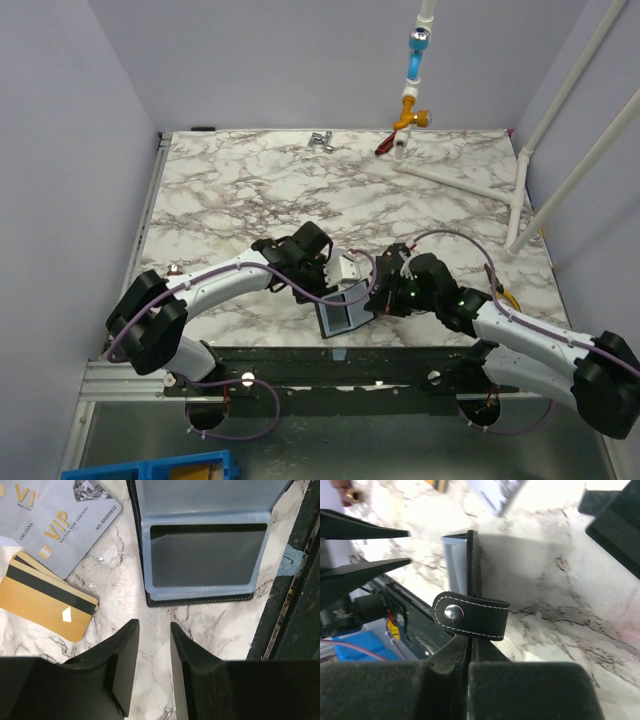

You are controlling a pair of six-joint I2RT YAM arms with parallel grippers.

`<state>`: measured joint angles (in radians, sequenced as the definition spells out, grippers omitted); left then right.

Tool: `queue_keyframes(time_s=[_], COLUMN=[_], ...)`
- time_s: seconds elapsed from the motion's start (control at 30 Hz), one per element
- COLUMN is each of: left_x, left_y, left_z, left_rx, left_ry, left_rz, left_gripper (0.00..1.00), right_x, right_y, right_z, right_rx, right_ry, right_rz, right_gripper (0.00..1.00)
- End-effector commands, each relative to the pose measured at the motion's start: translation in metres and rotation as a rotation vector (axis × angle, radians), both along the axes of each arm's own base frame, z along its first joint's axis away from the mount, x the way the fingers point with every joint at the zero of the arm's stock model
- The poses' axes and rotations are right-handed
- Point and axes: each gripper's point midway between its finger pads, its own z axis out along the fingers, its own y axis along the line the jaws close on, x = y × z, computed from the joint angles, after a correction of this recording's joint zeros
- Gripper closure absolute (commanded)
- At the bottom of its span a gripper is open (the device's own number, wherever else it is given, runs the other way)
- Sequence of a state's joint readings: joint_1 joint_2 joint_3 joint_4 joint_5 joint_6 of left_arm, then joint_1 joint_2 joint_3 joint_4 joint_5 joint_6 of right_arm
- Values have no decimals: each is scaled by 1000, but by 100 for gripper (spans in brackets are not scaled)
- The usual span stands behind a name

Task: Put the credit cards into the card holder
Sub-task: Close the card holder at the center of the board.

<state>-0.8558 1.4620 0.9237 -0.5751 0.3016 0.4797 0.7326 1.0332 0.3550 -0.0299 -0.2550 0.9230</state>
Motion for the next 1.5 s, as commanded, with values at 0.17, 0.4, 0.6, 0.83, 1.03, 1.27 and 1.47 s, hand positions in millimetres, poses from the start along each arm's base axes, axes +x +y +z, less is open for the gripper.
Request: queue_keyframes(time_s=[0.17, 0.4, 0.6, 0.83, 1.03, 1.27, 1.47], left_x=[0, 76, 78, 57, 18, -2, -7], left_y=[-8, 11, 13, 2, -3, 4, -1], left_z=[26, 86, 79, 100, 128, 134, 140], left_rx=[-198, -420, -480, -556, -610, -605, -613], left_ry=[67, 0, 191, 297, 351, 356, 413], left_rz=[60, 293, 294, 230, 136, 103, 91], left_gripper=[67, 65, 66, 70, 71, 72, 74], right_x=[-2, -8, -12, -3, 24, 42, 42], right_y=[-11, -9, 6, 19, 31, 35, 42], right_z=[80, 129, 190, 221, 214, 184, 159], right_rx=[-17, -27, 128, 286, 373, 334, 334], right_ry=[-169, -231, -357, -450, -493, -443, -372], right_rz=[72, 182, 235, 192, 83, 13, 15], right_gripper=[99, 99, 99, 99, 99, 99, 99])
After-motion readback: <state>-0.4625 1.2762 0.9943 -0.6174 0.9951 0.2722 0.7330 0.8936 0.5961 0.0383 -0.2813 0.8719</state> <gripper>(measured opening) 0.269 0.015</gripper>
